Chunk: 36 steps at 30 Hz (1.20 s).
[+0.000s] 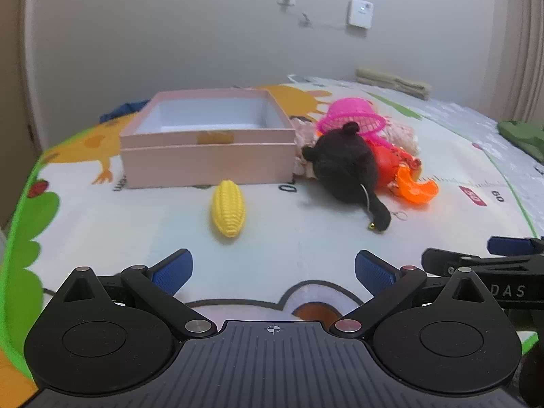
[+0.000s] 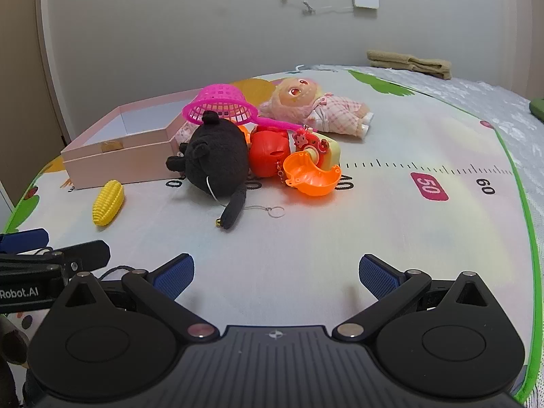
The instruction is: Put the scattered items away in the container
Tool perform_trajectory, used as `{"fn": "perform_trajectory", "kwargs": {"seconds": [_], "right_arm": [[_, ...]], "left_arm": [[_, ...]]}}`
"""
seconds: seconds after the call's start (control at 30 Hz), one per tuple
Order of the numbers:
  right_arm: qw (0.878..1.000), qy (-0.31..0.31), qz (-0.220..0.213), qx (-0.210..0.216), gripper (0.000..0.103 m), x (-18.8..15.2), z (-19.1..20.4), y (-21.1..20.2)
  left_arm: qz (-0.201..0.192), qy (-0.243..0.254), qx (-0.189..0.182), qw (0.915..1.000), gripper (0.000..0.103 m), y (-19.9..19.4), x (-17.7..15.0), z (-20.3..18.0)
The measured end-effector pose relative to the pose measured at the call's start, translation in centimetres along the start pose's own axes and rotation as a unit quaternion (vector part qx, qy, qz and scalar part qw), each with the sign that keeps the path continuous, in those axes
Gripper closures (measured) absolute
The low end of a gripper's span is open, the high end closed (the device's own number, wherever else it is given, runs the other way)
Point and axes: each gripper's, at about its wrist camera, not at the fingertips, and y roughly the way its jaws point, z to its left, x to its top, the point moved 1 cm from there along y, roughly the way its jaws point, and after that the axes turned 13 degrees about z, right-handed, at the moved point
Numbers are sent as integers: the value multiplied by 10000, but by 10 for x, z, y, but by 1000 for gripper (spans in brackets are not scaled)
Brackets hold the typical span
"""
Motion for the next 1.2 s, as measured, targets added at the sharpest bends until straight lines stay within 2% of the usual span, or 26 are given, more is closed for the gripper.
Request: {"fn": "perform_trajectory", "kwargs": {"seconds": [0.3,0.47,0.57,0.7,0.97,1.1,1.2], "right_arm": [[9998,-175,43,-49,0,12,4,9],[9994,-334,34,69,0,22,2,13],[9990,-438,50,113,0,26,0,17],[9984,-544,144,109,0,30,-2,25],[9964,-371,669,368,0,38,-4,52],[9934,-783,810,192,0,34,2,56],[9919,-890,868,265,0,34,0,55]], "left_arm": [[-11,0,-380,9993,0,6,12,12],[-34,105,41,9999,0,13,18,14],[-58,154,-19,9999,0,13,18,19],[-181,137,151,9996,0,13,18,29],[220,337,127,9991,0,36,33,39],[231,401,125,9988,0,39,40,38],[271,413,135,9987,0,42,42,39]]}}
